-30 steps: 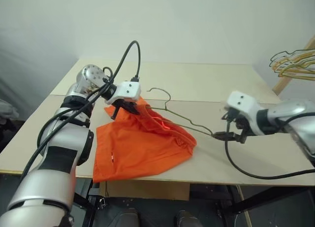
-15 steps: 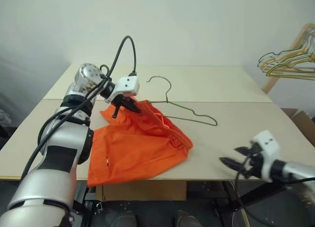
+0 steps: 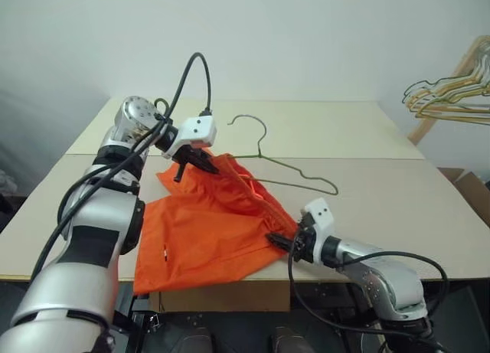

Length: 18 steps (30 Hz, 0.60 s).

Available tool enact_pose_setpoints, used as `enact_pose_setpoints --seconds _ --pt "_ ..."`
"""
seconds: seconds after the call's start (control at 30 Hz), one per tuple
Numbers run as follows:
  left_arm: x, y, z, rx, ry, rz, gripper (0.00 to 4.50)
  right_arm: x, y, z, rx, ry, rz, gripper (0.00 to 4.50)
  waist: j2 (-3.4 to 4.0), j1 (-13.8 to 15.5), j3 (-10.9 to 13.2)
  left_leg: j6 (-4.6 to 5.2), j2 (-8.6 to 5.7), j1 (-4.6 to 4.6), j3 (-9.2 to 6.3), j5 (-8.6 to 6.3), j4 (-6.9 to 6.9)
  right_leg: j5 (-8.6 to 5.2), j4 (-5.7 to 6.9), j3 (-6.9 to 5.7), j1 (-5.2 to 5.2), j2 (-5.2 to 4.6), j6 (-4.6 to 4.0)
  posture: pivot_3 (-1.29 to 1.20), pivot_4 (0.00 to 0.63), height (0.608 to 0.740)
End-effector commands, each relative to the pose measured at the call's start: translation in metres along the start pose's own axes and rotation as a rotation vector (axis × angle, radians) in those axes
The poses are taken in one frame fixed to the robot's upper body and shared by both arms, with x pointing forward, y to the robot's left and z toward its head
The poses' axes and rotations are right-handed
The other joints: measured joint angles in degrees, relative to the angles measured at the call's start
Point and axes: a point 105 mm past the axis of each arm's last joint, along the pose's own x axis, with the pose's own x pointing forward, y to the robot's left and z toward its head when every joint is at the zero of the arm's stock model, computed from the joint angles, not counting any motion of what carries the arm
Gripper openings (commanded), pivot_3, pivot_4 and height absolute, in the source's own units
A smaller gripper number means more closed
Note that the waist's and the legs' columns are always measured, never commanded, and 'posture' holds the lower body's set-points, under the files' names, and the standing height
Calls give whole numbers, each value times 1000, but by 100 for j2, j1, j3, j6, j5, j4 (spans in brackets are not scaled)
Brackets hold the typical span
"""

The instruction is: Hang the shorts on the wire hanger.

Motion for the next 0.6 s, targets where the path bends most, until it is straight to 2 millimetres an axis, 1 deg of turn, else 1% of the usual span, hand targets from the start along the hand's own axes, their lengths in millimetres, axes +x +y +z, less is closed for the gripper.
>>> enact_pose_setpoints --seconds 0.03,0.2,0.3,0.4,0.47,0.5,0.6 --pt "-11 8 13 51 -20 39 0 -11 -9 7 2 -37 -29 1869 0 -2 0 0 0 0 -1 0 0 0 0 0 -1 0 0 68 0 740" --pt "-11 7 11 43 -24 47 0 -34 -22 7 8 -47 -66 21 0 -10 0 0 0 -1 -6 0 0 0 1 -4 1 1 0 66 0 740" --pt "-12 6 8 30 -27 48 0 -46 -32 9 15 -53 -92 21 0 -17 0 0 0 0 -10 0 0 0 1 -7 3 1 0 62 0 740" --pt "-14 3 3 19 -37 48 0 -63 -47 14 30 -60 -123 21 0 -27 0 0 -1 0 -11 0 0 0 1 -8 2 1 0 55 0 740" --pt "-16 -1 -3 19 -22 44 0 -72 -58 15 34 -52 -146 21 0 -35 0 0 -1 0 -11 0 0 -1 0 -8 3 1 0 55 0 740" --pt "-18 -4 -10 26 11 32 0 -78 -64 17 29 -44 -158 21 0 -42 0 0 0 0 -12 0 0 0 0 -8 3 1 0 53 0 740" --pt "-21 -13 -25 37 90 -2 0 -89 -74 22 -8 -21 -176 21 0 -42 0 1 0 3 -12 0 0 0 2 -8 4 2 0 56 0 740"
